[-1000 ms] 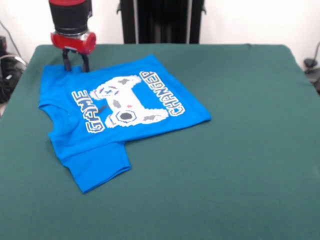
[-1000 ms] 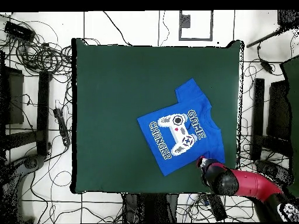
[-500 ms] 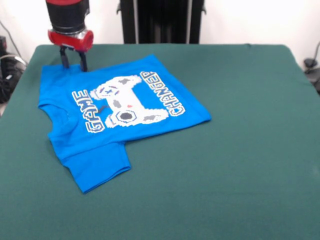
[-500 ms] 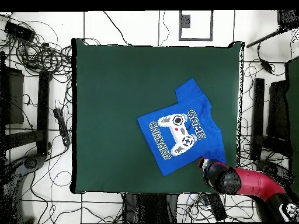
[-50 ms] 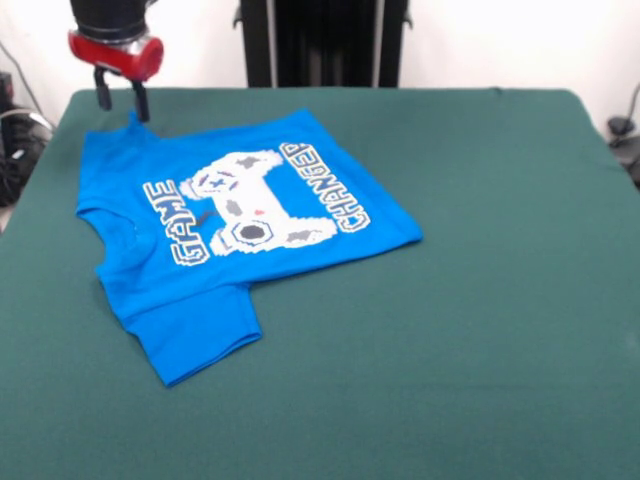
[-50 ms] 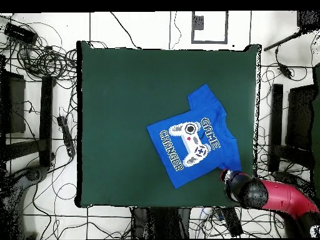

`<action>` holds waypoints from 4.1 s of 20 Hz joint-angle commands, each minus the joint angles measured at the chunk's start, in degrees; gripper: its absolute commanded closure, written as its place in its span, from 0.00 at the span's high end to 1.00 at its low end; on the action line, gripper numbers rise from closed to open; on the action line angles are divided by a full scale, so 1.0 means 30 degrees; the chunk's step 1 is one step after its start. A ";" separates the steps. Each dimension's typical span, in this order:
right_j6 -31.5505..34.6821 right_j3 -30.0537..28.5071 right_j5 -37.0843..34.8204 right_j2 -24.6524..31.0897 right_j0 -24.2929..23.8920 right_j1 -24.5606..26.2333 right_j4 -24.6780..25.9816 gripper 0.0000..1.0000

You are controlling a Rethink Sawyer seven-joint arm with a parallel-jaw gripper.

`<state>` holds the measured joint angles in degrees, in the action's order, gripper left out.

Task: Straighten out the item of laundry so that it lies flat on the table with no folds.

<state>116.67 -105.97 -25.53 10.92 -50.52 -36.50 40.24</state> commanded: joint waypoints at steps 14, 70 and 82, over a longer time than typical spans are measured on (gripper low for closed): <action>-0.1006 0.0514 -0.1639 0.1952 0.1728 0.0784 -0.1077 1.00; -0.1922 0.0331 -0.0048 0.2848 0.0667 -0.2100 -0.3664 1.00; -0.3564 0.0747 -0.1351 0.4097 -0.1178 -0.2043 -0.2926 1.00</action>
<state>116.67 -102.26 -23.13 14.56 -55.28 -43.83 32.13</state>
